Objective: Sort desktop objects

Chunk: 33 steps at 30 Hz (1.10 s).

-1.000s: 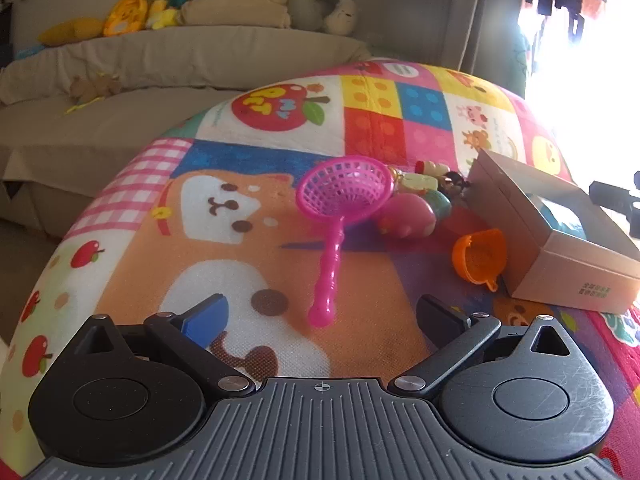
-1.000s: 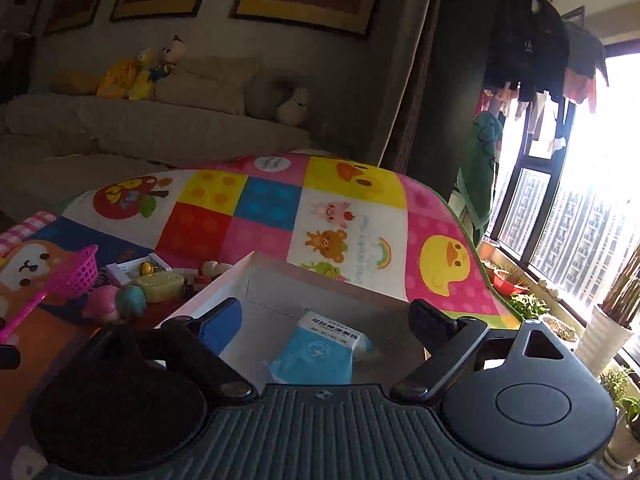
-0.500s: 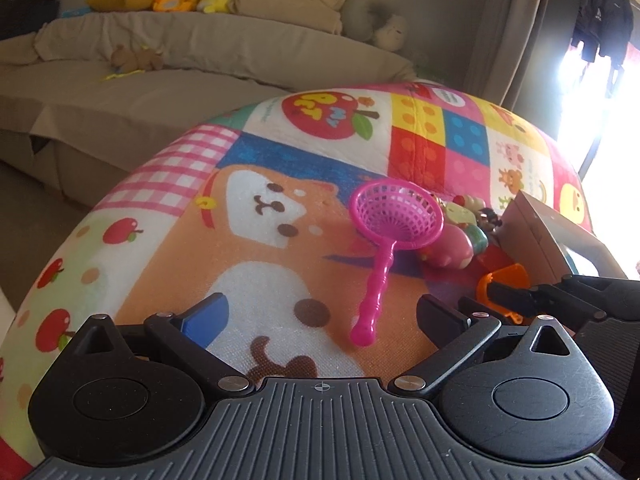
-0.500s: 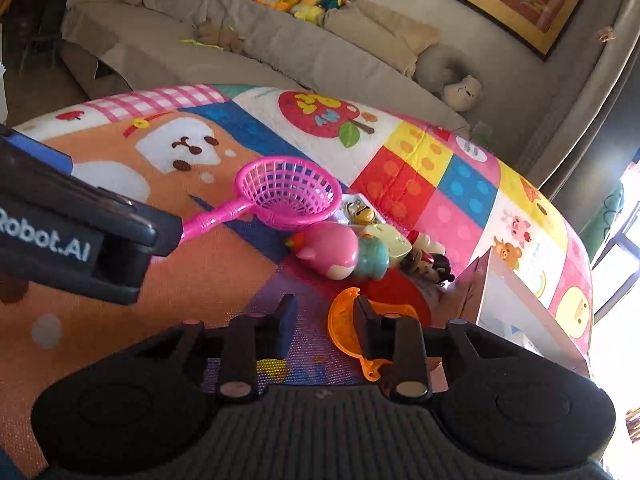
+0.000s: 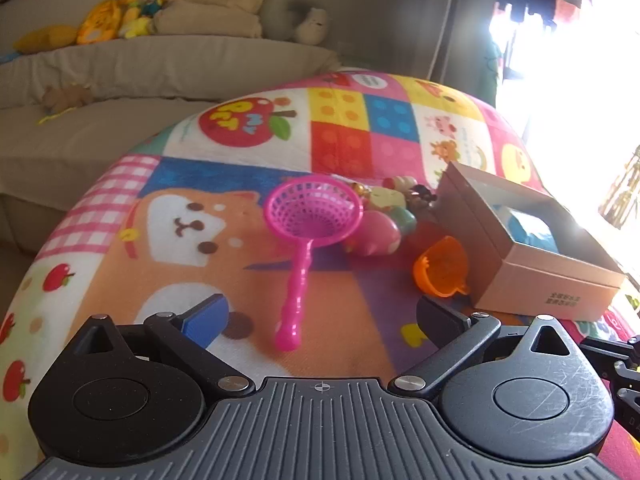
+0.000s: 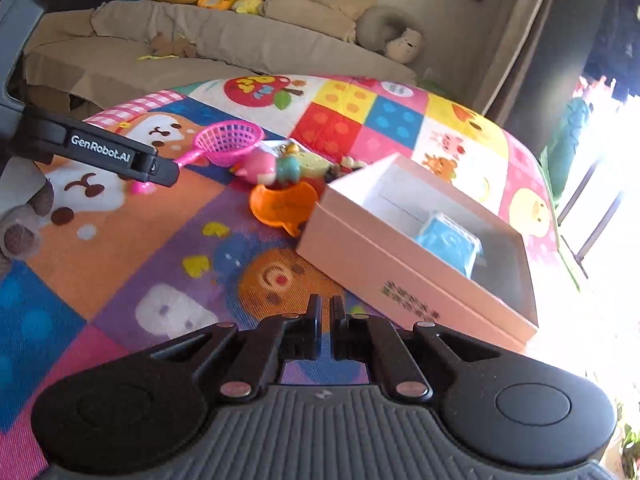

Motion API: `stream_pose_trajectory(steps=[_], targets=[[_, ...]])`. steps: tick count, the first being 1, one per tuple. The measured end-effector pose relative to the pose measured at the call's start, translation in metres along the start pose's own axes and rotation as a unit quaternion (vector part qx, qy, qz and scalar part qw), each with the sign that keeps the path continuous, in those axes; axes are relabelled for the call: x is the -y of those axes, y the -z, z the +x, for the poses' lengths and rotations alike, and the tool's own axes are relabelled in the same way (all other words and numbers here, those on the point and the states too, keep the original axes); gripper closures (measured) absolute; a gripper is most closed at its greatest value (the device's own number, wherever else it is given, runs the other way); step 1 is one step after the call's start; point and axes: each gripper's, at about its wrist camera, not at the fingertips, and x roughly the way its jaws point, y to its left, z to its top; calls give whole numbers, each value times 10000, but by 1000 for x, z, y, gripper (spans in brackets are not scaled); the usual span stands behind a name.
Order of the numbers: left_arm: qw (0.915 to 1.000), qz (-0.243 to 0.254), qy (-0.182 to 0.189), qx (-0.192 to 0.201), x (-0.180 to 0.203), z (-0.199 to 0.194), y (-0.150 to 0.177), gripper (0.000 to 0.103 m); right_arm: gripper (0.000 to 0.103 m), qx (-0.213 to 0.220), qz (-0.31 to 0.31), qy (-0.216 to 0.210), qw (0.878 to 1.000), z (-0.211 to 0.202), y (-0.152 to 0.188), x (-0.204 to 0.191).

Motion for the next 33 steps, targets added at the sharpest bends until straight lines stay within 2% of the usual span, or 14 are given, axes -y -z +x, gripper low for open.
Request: stream_pose_trajectory(steps=[1, 2, 3, 5, 6, 8, 9, 11, 12, 18, 24, 26, 29, 33], targets=[[9998, 169, 130, -20, 8, 4, -4, 0, 95, -80, 259, -5, 9996, 0, 7, 10], [9991, 326, 252, -29, 15, 8, -8, 1, 83, -174, 538, 9, 9984, 3, 14, 20], [9982, 473, 366, -31, 22, 14, -12, 1, 57, -225, 807, 51, 9965, 5, 18, 28], [9953, 801, 539, -30, 36, 27, -19, 7, 34, -147, 1368, 141, 9904, 6, 28, 41], [9936, 983, 552, -57, 42, 35, -23, 17, 33, -135, 1529, 134, 9881, 7, 31, 45], [9913, 1198, 521, -146, 50, 52, -29, 23, 30, -55, 1737, 127, 9847, 6, 35, 52], [9912, 1224, 480, -187, 52, 63, -33, 23, 22, 11, 1825, 130, 9831, 5, 36, 54], [9913, 1210, 454, -259, 53, 79, -40, 18, 14, 120, 1923, 61, 9812, 2, 38, 57], [9913, 1203, 428, -321, 52, 90, -43, 14, 13, 160, 1939, 48, 9809, 1, 38, 58], [9891, 1211, 560, -630, 47, 120, -49, 13, 4, 204, 2057, -37, 9784, 2, 38, 61], [9850, 1491, 619, -609, 50, 105, -42, 42, 2, 187, 2169, -40, 9760, 3, 38, 62], [9821, 1643, 682, -625, 51, 95, -34, 48, 0, 197, 2165, -28, 9761, 3, 38, 61], [9789, 1645, 963, -738, 50, 74, -22, 55, 0, 201, 2169, -2, 9760, 3, 38, 60], [9720, 1748, 1332, -831, 55, 37, 2, 53, 0, 167, 2156, 15, 9763, 4, 38, 60]])
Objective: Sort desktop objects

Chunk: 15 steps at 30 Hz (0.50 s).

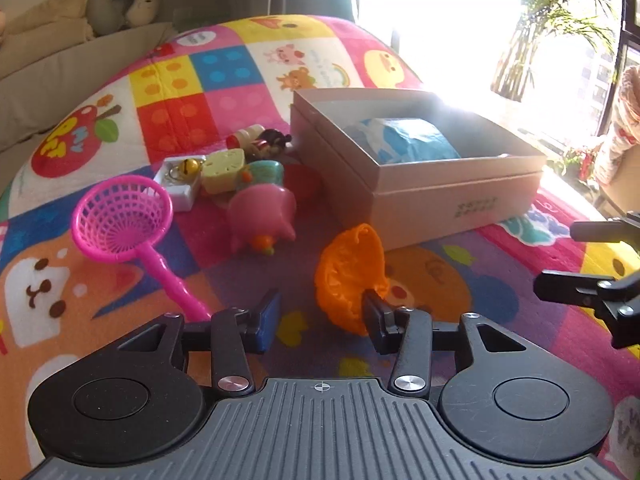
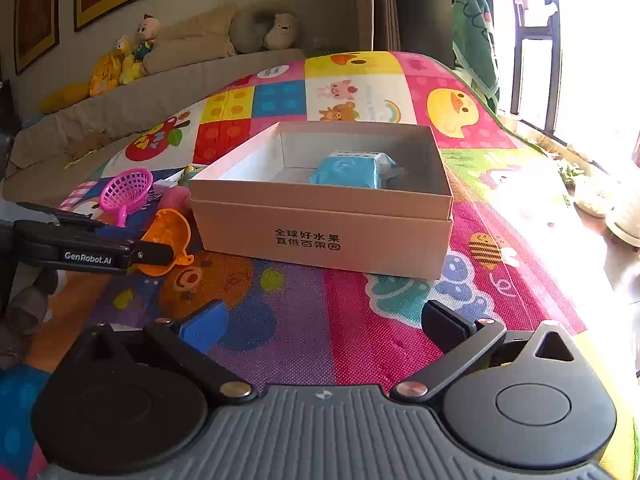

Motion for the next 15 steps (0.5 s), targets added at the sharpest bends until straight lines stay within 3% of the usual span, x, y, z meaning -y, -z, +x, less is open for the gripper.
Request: stream_pose_trajectory(steps=[4, 5, 8, 10, 13, 15], targets=[[9993, -210, 324, 18, 10, -27, 16, 46, 0, -16, -132, 43, 9999, -1, -1, -6], [9992, -247, 298, 65, 10, -32, 17, 40, 0, -5, -197, 13, 9998, -2, -2, -9], [9988, -346, -177, 305, -1, -50, 17, 20, 0, -136, -317, -629, 9974, -2, -7, -29], [9965, -490, -547, 404, -14, -58, 13, 19, 0, -196, -522, -982, 9936, 3, -13, -51], [9918, -874, -831, 426, -37, -65, 9, 18, 0, -237, -842, -1166, 9893, 21, -22, -83], [9894, -1029, -922, 446, -44, -69, 9, 18, 11, -346, -924, -1216, 9877, 37, -28, -97]])
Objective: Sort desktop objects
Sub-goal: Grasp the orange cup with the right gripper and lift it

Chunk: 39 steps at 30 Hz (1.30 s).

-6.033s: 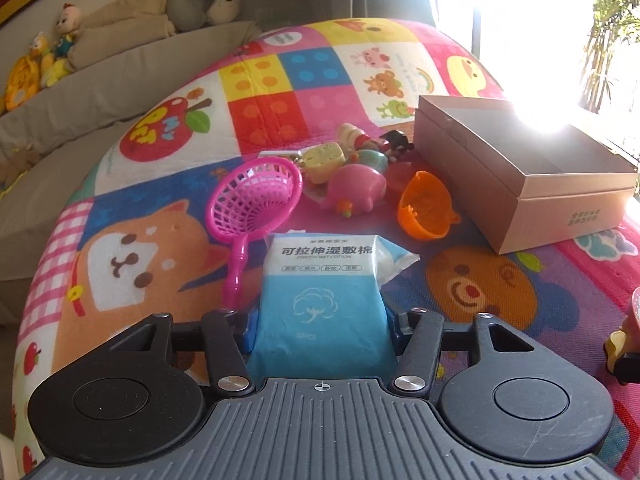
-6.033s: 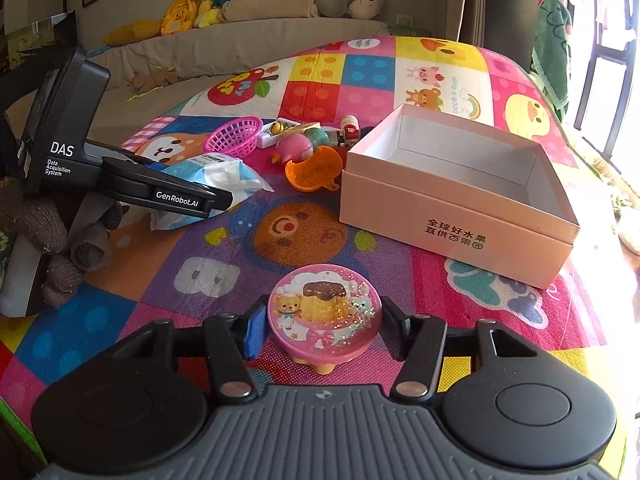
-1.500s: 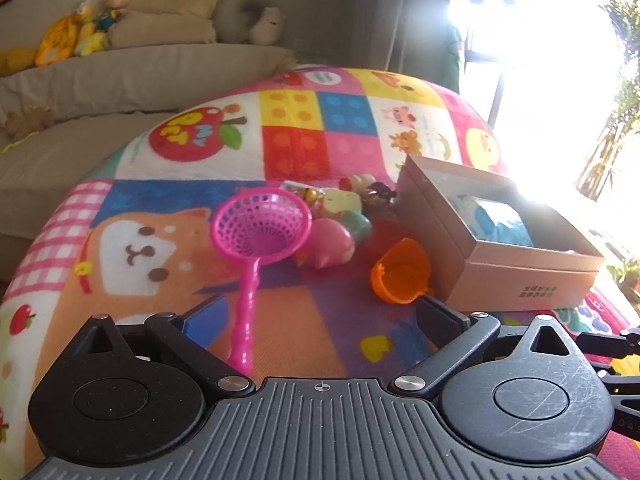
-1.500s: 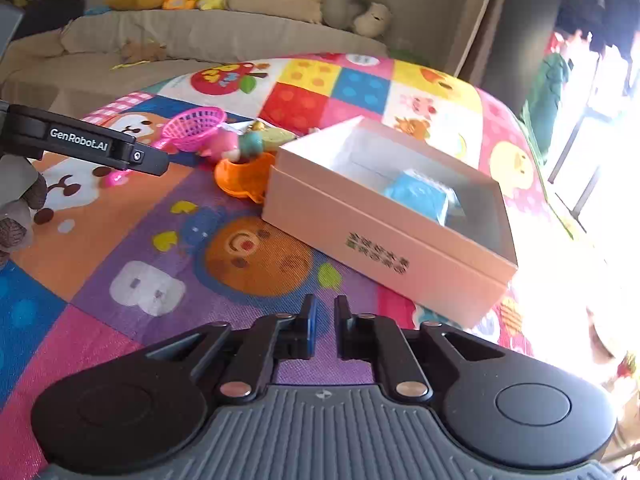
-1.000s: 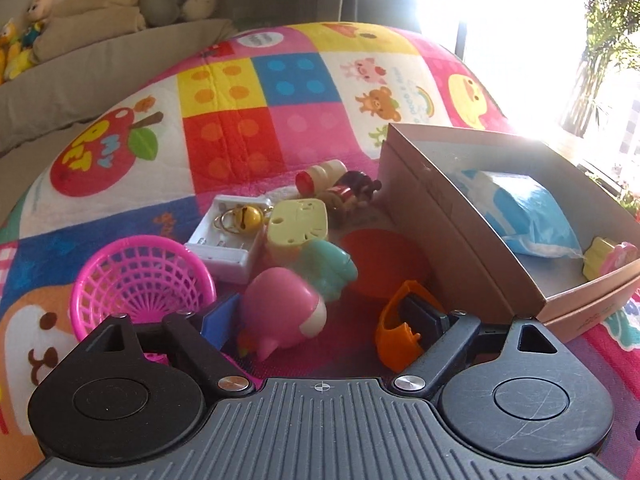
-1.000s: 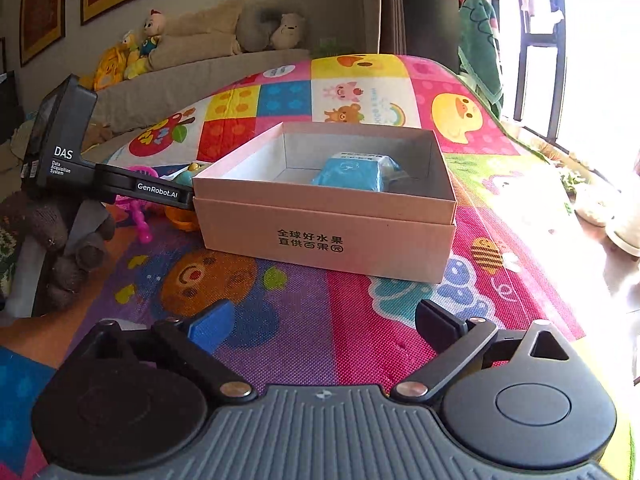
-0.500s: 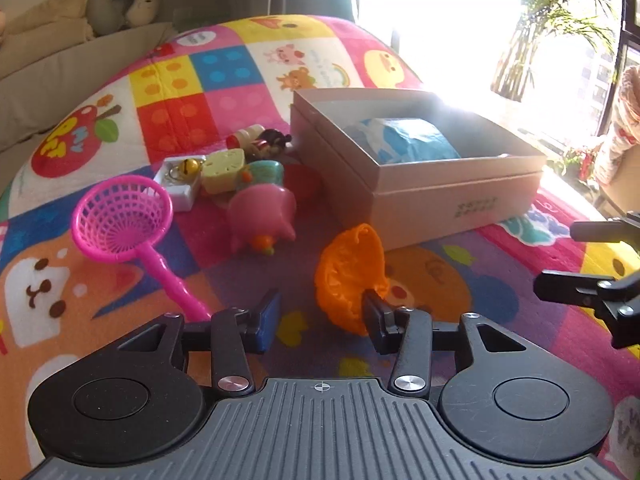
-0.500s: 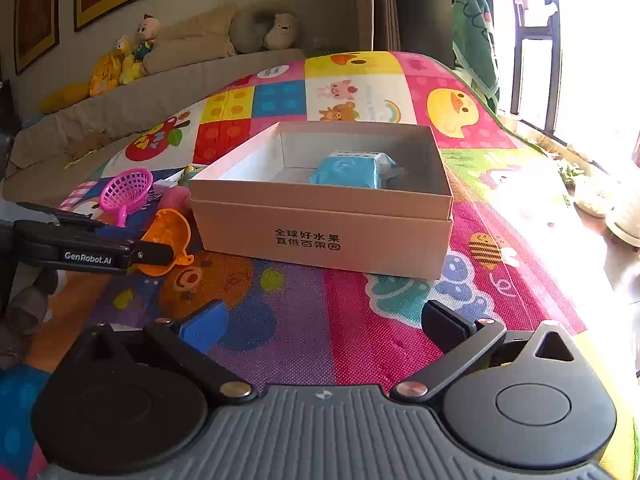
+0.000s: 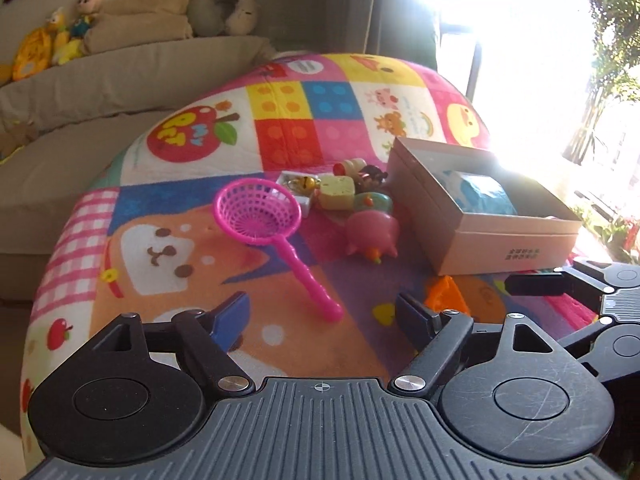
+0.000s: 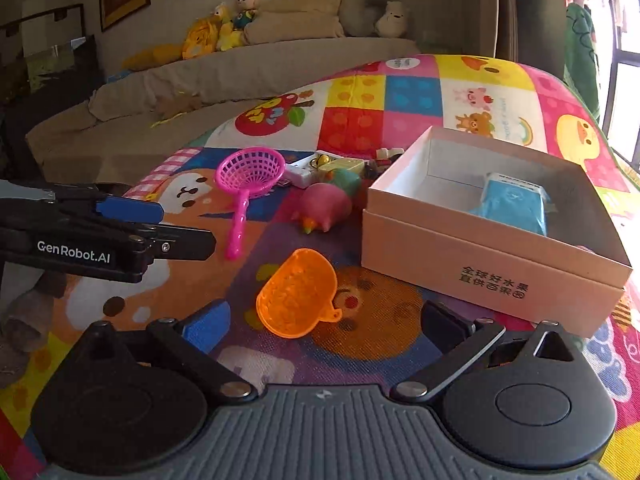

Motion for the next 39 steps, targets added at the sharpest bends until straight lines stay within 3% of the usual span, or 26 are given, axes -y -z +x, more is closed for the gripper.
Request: stream_pose_trajectory(steps=[1, 3, 5, 7, 9, 16, 17, 20, 21, 24, 31, 39], targets=[[10000, -39, -12, 10, -2, -1, 0, 17, 16, -130, 22, -72, 9999, 9, -4, -2], [10000, -76, 3, 22, -5, -3, 2, 15, 44, -410, 105, -178, 9989, 23, -8, -1], [10000, -52, 32, 17, -5, -2, 3, 15, 52, -375, 24, -75, 9993, 20, -6, 0], [10000, -26, 72, 18, -1, 2, 2, 15, 52, -299, 33, -55, 9995, 8, -3, 4], [9999, 25, 121, 66, 6, 9, -2, 15, 61, -180, -35, 123, 9998, -9, 4, 10], [9987, 481, 153, 100, 44, 61, -25, 17, 65, -7, 332, 1215, 9920, -54, 38, 56], [9982, 585, 101, 62, 50, 71, -27, 20, 63, 22, 445, 1270, 9909, -58, 41, 62], [9970, 769, -27, -85, 60, 96, -30, 31, 20, 224, 907, 1459, 9849, -66, 52, 83], [9965, 818, -69, -139, 62, 103, -31, 37, 15, 237, 1081, 1461, 9831, -65, 55, 88], [9955, 895, -182, -250, 61, 117, -30, 53, 12, 225, 1398, 1419, 9797, -63, 55, 100], [9955, 938, 20, -147, 63, 81, -15, 56, 0, 209, 1501, 1351, 9792, -62, 56, 102], [9923, 1007, 577, -426, 70, 21, 34, 58, 0, 25, 1453, 1217, 9819, -56, 54, 101]])
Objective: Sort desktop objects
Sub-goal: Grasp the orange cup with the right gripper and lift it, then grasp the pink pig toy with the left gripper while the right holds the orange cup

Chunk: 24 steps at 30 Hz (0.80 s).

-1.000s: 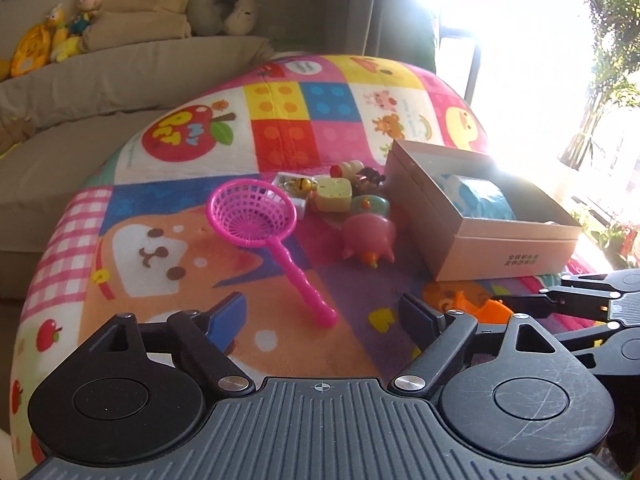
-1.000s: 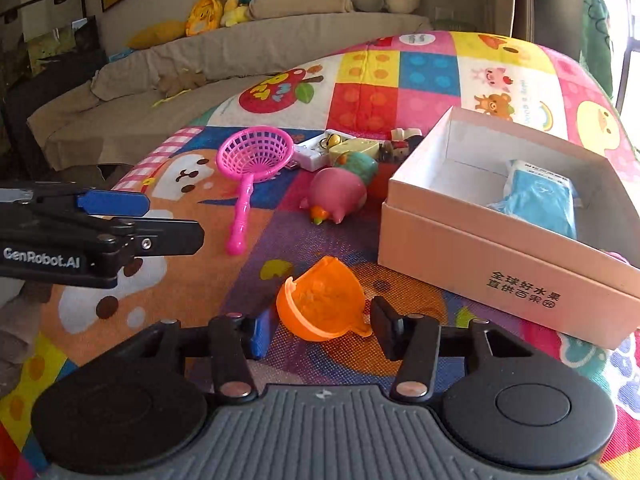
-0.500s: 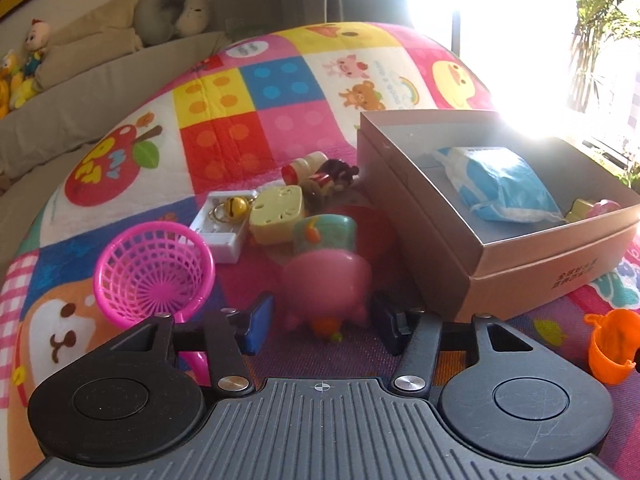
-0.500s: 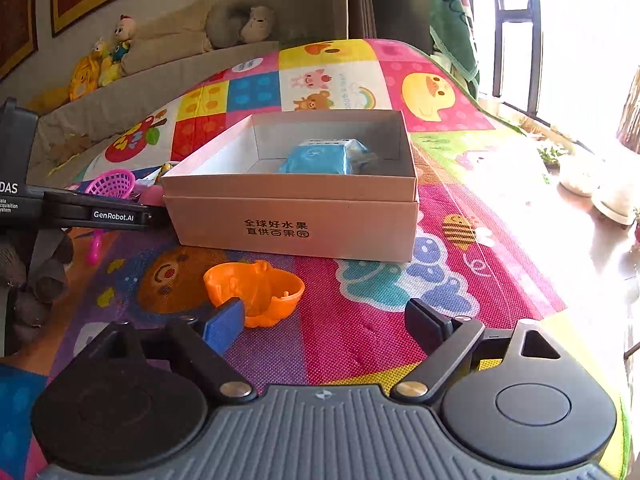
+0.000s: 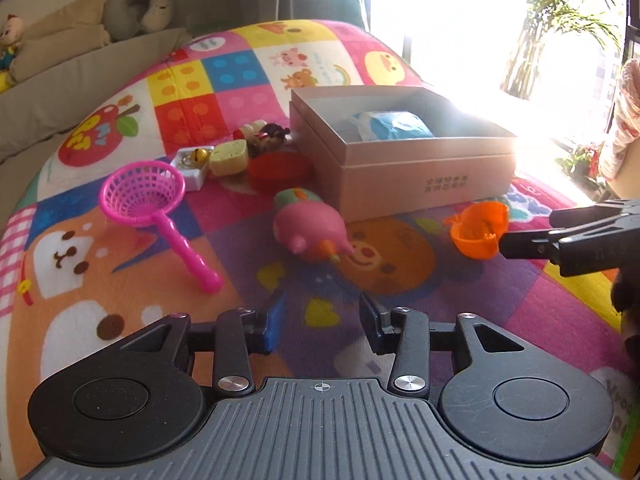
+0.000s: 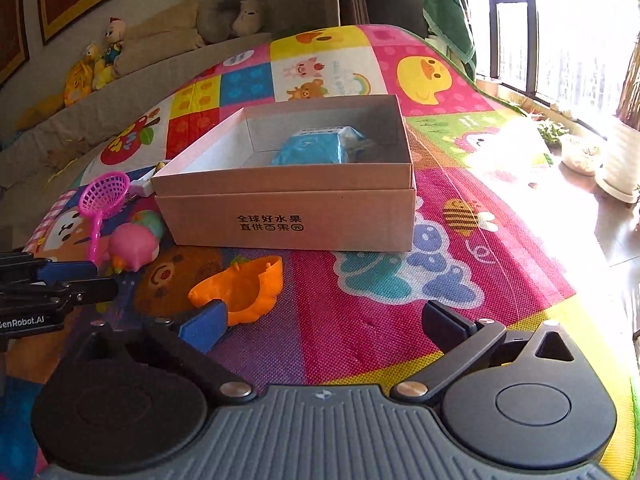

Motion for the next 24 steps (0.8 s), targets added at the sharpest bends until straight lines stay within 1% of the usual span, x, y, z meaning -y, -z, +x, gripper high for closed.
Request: stream_pose_trajectory(steps=[1, 2, 3, 4, 5, 6, 8, 9, 10, 13, 15, 24], targets=[[10000, -40, -10, -42, 1, -2, 5, 56, 0, -33, -21, -16, 10000, 1, 0, -1], [10000, -68, -27, -20, 1, -4, 9, 52, 0, -61, -36, -20, 10000, 2, 0, -1], [9999, -91, -61, 0, 1, -7, 12, 44, 0, -117, -53, -30, 9999, 4, 0, -2], [9999, -148, -82, -18, 0, -8, 12, 38, 0, -183, -68, -50, 9998, 6, -1, -2], [9997, -218, -79, -58, -1, -7, 11, 23, 0, -230, -86, -49, 9997, 7, -1, -3], [9995, -290, -63, -106, -3, -5, 10, 9, 0, -245, -111, -33, 9996, 8, -1, -3], [9991, -391, -64, -177, -4, 0, 9, 5, 0, -285, -199, 21, 9994, 9, -1, -6], [9992, -353, -81, -184, -2, 2, 8, 1, 0, -308, -262, 65, 9992, 10, 0, -8], [9992, -313, -97, -232, 0, 5, 7, 0, 0, -341, -332, 115, 9988, 12, 0, -10], [9988, -239, -336, -257, 8, 10, 6, 0, 0, -419, -591, 315, 9969, 15, 1, -20], [9985, -318, -350, -288, 8, 10, 5, 0, 0, -429, -584, 321, 9969, 15, 1, -20], [9982, -331, -402, -299, 10, 10, 5, 0, 0, -425, -590, 327, 9968, 14, 2, -20]])
